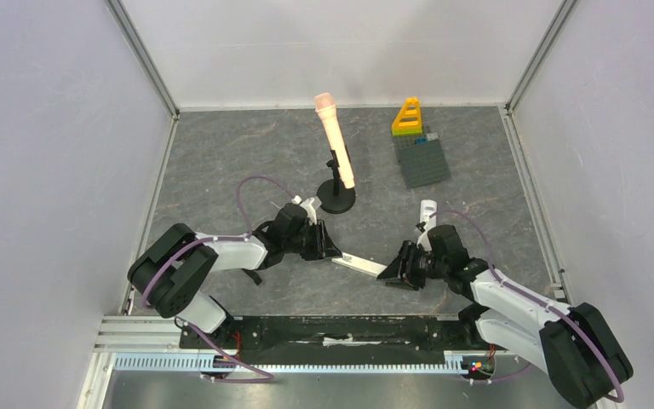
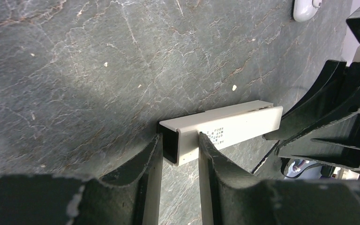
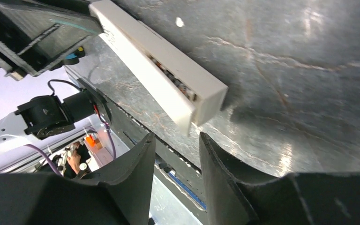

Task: Load the batteries into the remote control
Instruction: Load the battery cover into the remote control.

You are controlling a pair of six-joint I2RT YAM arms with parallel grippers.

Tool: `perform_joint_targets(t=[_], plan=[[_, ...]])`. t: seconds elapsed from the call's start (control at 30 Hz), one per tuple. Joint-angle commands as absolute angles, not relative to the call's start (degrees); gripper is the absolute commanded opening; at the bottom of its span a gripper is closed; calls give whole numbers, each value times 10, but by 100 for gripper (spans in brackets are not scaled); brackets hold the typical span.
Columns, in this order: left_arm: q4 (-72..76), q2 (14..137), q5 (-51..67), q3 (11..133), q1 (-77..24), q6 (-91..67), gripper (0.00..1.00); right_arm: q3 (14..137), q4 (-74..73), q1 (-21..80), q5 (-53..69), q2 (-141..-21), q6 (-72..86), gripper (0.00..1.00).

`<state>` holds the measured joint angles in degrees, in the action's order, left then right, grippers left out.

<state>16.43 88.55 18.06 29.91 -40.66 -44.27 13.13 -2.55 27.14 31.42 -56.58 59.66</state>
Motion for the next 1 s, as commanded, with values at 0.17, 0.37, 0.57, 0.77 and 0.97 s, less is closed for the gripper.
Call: perform_joint_targets(t=[0.17, 0.37, 0.57, 0.77, 0.97], plan=[[41, 932, 94, 274, -417, -396, 27, 128, -80, 263, 256, -546, 560, 41], [39, 933, 94, 274, -417, -395, 27, 143, -69, 260, 240, -544, 555, 41], [35, 932, 95, 276, -417, -393, 27, 146, -35, 259, 252, -550, 559, 51], [35, 932, 99, 276, -417, -393, 27, 139, -4, 258, 247, -571, 573, 52], [36, 932, 101, 277, -417, -393, 27, 118, 29, 255, 234, -582, 589, 45]])
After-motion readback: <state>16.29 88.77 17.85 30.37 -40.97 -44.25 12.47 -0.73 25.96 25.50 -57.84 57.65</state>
